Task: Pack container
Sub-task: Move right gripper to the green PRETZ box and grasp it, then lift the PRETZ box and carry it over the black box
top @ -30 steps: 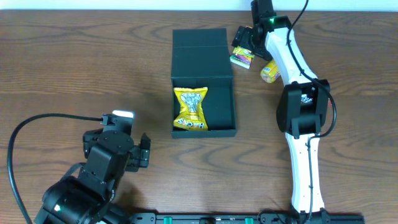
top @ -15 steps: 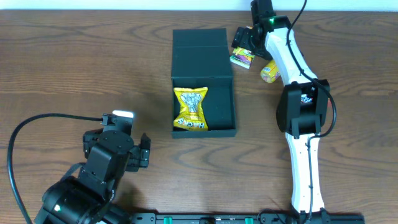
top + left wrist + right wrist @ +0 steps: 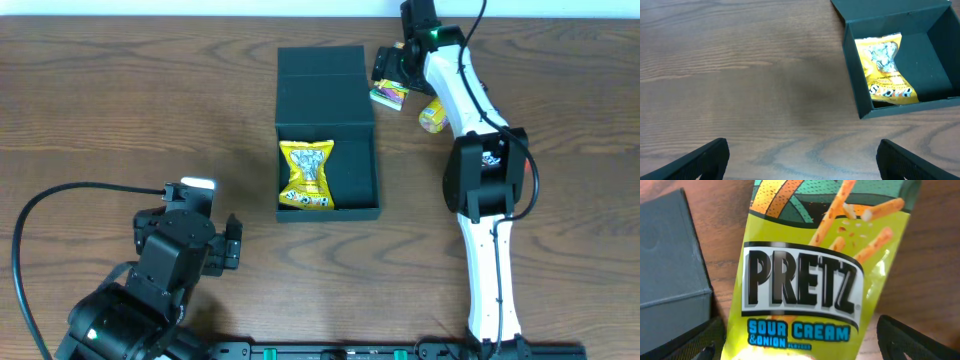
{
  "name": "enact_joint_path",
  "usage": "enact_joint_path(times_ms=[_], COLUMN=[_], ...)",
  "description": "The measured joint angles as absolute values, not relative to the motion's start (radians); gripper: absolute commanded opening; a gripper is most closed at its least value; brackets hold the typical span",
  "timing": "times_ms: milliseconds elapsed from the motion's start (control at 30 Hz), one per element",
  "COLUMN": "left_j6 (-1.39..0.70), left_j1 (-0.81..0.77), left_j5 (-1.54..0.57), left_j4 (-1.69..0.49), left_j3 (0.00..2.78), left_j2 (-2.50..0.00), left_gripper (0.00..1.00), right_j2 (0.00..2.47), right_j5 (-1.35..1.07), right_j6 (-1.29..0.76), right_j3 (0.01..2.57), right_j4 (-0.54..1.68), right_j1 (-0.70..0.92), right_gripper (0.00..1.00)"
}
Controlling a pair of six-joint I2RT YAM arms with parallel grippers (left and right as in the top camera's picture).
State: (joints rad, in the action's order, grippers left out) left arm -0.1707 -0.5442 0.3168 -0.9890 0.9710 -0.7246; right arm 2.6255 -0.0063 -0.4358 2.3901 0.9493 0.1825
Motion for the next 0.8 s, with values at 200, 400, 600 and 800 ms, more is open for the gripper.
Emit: enact_joint_path(times_ms=[200,400,600,800], left_j6=[-0.171,-0.171,-0.171,-0.171], left_j1=[-0.544,-0.544,-0.544,-0.544], left_j5=[0.317,0.317,0.317,0.317], left_j4=[-0.989,-0.989,-0.989,-0.989], left_j3=[0.971,0.971,0.971,0.971], left_j2=[-0.725,-0.725,-0.725,-0.725], left_gripper=[0.95,0.95,0.95,0.95], right_j2=[2.644,2.644,2.644,2.644], right_j5=[0.001,0.005,0.008,0.007], right_j6=[-0.424,-0.414,-0.412,-0.412], right_j3=[2.395,2.395,2.405,2.437], right_j4=[0.944,0.942,0.95,1.04], right_j1=[0.186,0.186,0.186,0.186], right_gripper=[0.88,0.72,0.65,0.64])
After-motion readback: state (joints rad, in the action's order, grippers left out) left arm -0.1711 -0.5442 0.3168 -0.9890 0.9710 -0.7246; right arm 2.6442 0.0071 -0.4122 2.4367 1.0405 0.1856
